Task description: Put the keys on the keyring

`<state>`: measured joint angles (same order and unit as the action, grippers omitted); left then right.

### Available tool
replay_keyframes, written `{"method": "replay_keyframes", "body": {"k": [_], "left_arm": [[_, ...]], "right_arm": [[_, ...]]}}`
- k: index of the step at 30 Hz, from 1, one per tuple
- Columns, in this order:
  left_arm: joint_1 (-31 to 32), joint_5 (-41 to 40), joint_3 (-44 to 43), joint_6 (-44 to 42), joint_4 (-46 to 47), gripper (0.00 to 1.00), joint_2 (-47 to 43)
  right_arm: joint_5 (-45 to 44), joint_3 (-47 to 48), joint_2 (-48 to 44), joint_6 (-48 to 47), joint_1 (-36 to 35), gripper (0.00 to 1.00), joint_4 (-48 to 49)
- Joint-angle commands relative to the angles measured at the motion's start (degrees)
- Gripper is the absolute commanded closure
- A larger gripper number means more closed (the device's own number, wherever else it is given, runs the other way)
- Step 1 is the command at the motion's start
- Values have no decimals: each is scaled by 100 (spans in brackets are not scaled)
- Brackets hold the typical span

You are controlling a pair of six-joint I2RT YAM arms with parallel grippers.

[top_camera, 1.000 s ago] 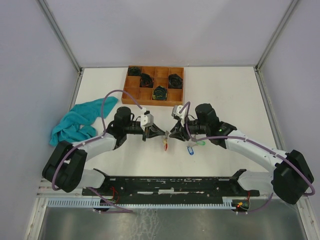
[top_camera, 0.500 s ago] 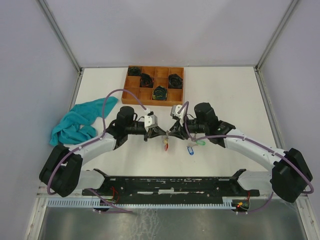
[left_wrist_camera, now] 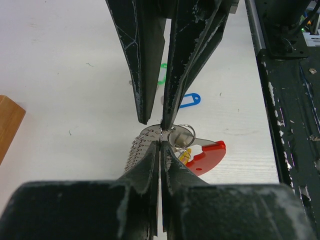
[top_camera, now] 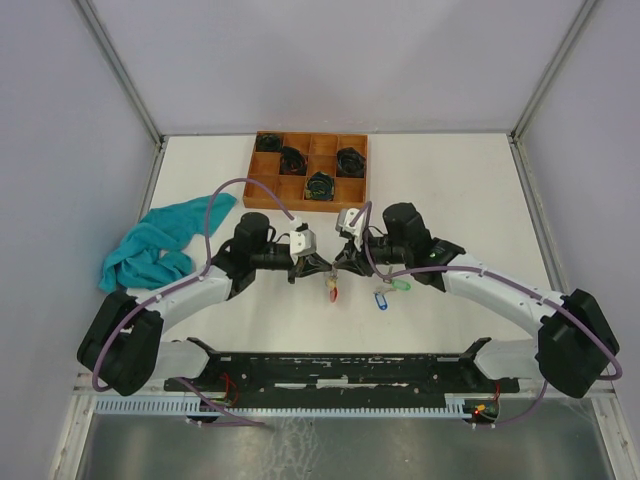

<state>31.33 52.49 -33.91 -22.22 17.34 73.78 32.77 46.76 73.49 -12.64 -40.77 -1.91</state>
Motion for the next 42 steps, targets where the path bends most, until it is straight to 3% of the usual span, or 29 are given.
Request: {"method": "replay_keyframes", "body": {"k": [1,6,10,24,42], "left_arm": [[19,-107,-136,-219,-47,97,-117],[22,-85,-92,-140,85,97,-136],[16,-115,-28,-63,226,97,-159],[-104,86,261,392,1033,88,-127],[-337,288,451,1065,1891,97,-7]], "right_arm": [[66,270,88,-114,-36,75,157],[128,326,144,-197,-35,80,-12],[122,325,138,-233,-43,99,-32],[90,137,-103,-157,-28,99,162],[133,52,-70,-49,-33,99,181]]}}
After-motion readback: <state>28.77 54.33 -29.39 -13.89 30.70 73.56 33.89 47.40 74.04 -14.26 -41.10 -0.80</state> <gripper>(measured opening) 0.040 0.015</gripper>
